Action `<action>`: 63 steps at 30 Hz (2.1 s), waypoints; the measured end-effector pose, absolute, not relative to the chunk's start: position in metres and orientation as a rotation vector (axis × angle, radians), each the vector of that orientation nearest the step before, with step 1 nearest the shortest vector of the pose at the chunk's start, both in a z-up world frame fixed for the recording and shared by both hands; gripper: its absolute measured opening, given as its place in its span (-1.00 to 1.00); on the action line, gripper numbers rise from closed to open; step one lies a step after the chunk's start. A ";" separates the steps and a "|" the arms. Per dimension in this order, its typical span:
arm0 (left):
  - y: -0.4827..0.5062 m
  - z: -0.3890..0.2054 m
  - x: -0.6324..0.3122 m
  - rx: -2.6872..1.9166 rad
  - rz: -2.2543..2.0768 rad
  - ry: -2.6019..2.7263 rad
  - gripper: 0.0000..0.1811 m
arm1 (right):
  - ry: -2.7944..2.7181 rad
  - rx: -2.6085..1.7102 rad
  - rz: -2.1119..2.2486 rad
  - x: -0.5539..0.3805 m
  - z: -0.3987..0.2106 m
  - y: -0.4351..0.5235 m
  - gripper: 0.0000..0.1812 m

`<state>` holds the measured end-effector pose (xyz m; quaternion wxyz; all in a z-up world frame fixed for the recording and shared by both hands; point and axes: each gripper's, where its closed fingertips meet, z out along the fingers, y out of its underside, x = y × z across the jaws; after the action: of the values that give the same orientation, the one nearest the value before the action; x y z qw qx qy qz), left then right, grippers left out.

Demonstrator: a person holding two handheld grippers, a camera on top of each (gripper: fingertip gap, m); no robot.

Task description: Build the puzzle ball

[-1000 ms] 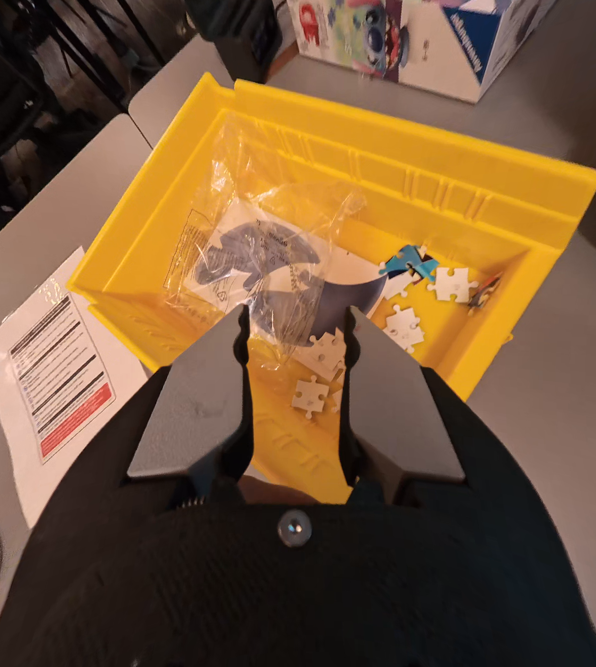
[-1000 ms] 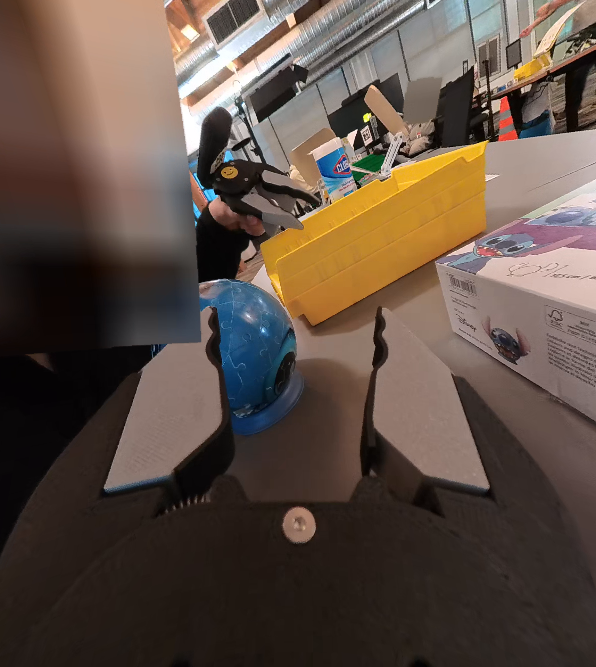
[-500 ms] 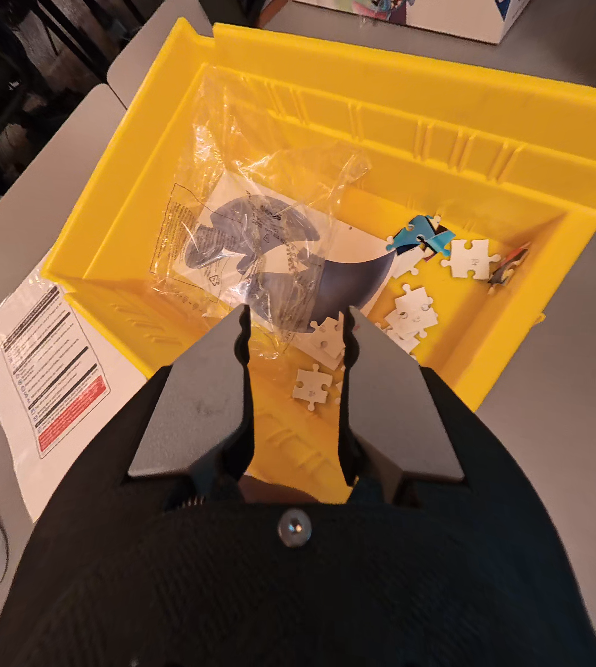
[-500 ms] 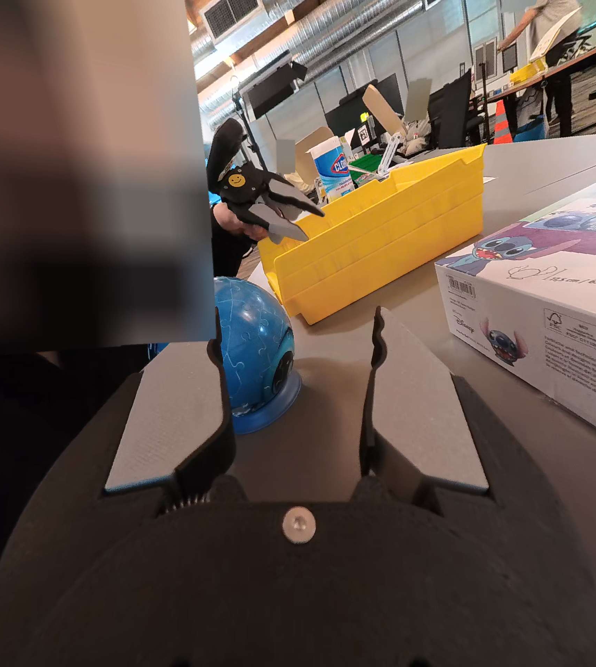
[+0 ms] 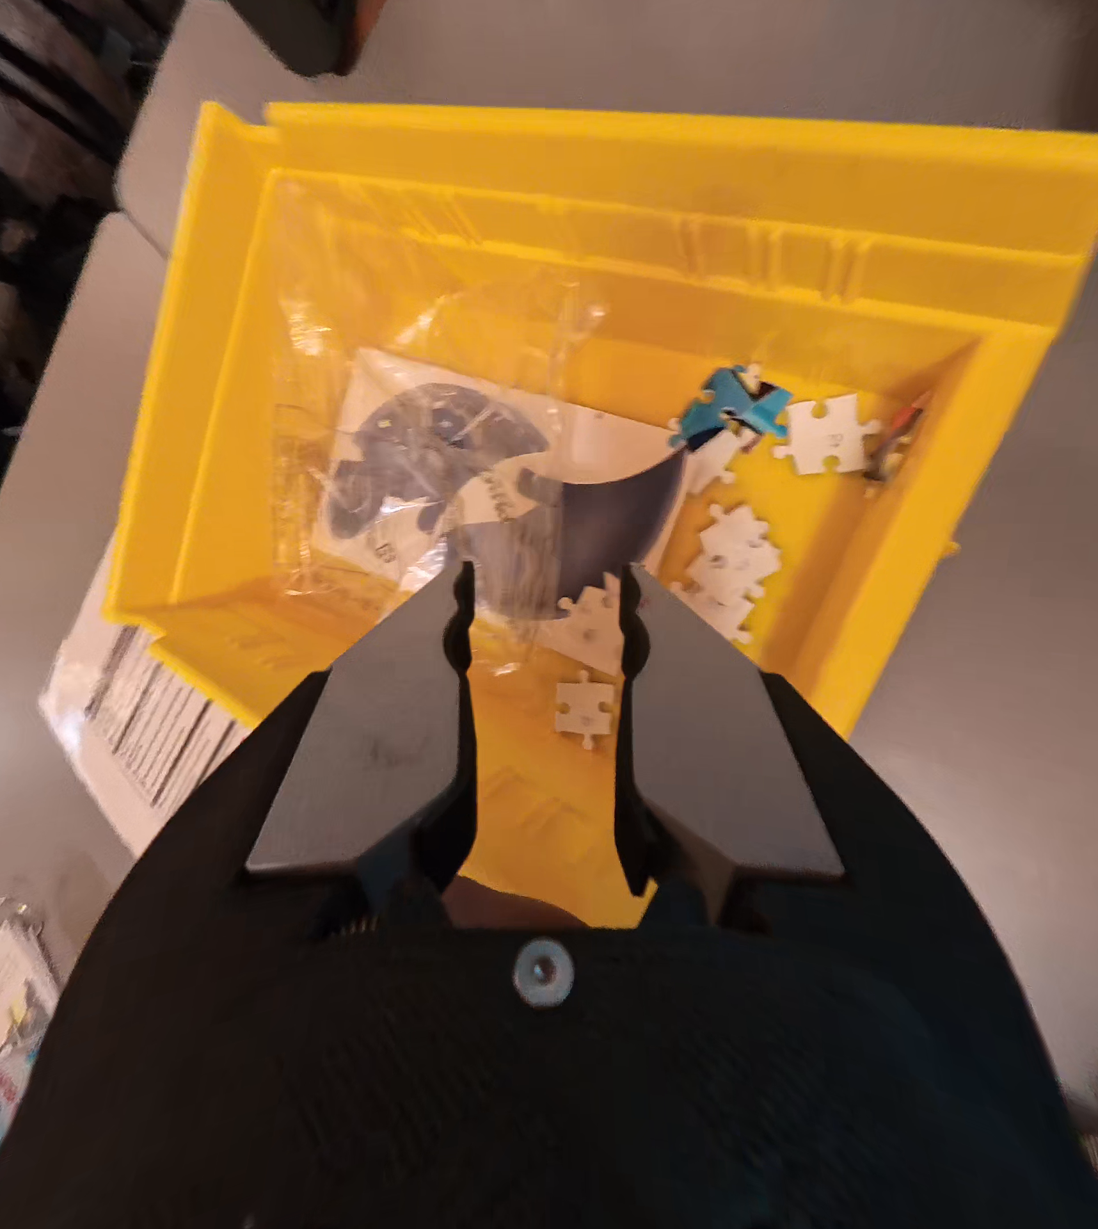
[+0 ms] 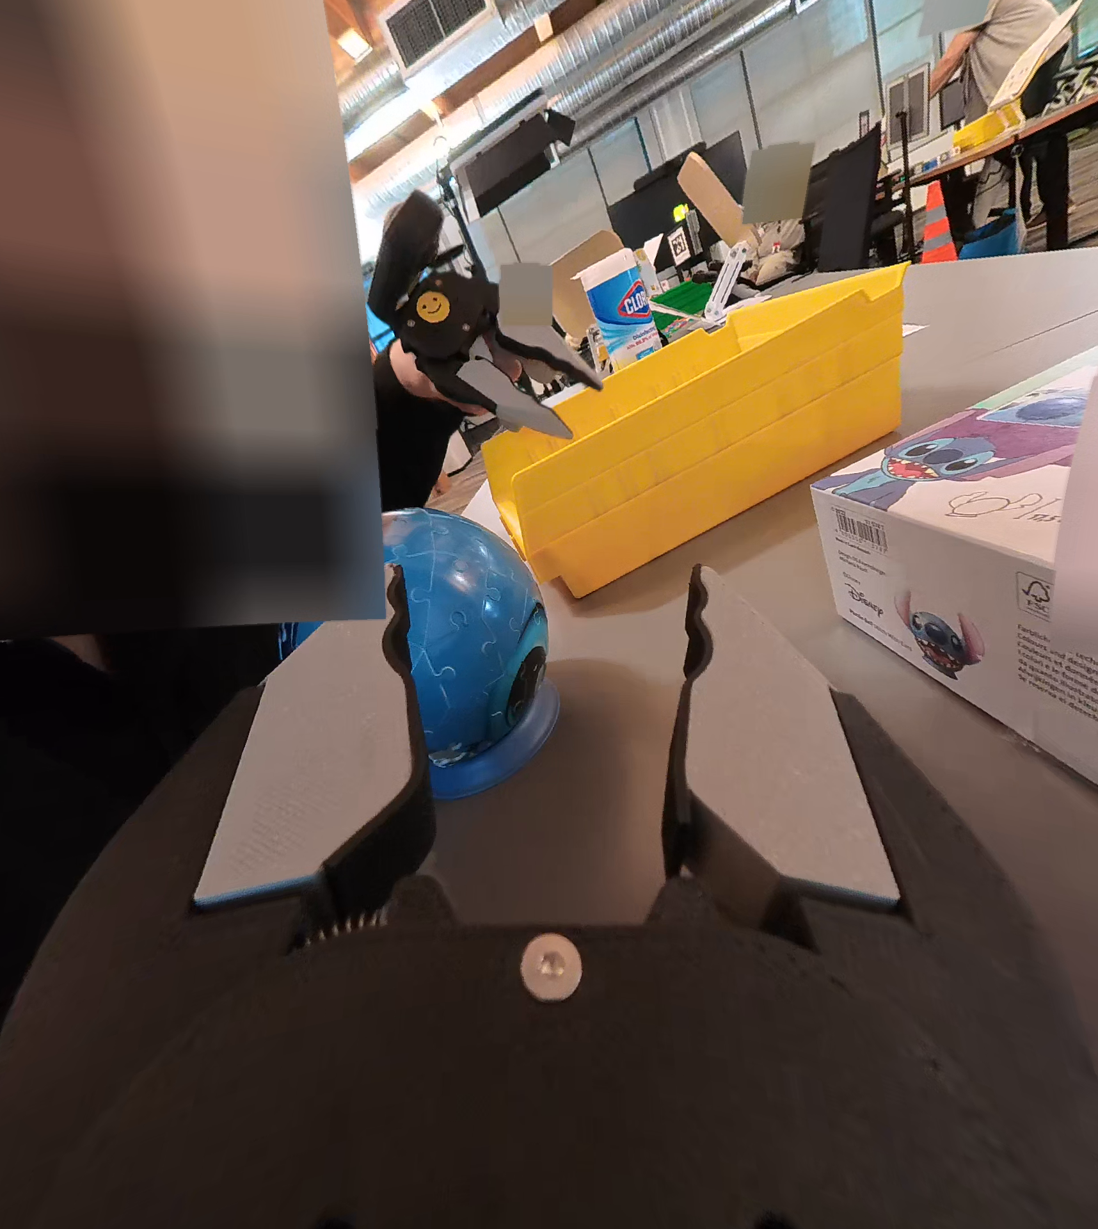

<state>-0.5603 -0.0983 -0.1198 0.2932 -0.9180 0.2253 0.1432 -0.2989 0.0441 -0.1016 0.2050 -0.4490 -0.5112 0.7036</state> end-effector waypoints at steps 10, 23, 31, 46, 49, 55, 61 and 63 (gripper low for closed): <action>-0.127 -0.192 -0.544 -2.827 0.284 1.103 -0.58 | -1.429 -1.249 1.976 -0.299 -0.101 0.043 -0.11; -0.089 -0.198 -0.549 -2.847 0.179 0.838 -0.73 | -1.445 -1.236 1.995 -0.297 -0.101 0.040 -0.14; -0.081 -0.180 -0.555 -2.780 0.164 0.693 -0.83 | -1.445 -1.240 2.007 -0.297 -0.101 0.040 -0.15; -0.076 -0.204 -0.530 -2.805 -0.174 0.700 -0.93 | -1.440 -1.240 2.023 -0.297 -0.100 0.041 -0.18; -0.081 -0.201 -0.536 -2.828 -0.110 0.699 -1.00 | -1.435 -1.240 2.033 -0.297 -0.099 0.041 -0.18; -0.082 -0.195 -0.542 -2.824 -0.048 0.666 -1.00 | -1.437 -1.239 2.032 -0.296 -0.099 0.041 -0.19; -0.073 -0.186 -0.521 -2.749 -0.131 0.657 -0.90 | -1.439 -1.239 2.027 -0.296 -0.100 0.040 -0.19; -0.080 -0.195 -0.534 -2.802 -0.008 0.684 -0.82 | -1.436 -1.238 2.028 -0.296 -0.099 0.041 -0.19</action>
<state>-0.5343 -0.0799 -0.1946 0.1285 -0.9634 0.2352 -0.0027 -0.2963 0.0407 -0.0993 0.1815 -0.4385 -0.5087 0.7183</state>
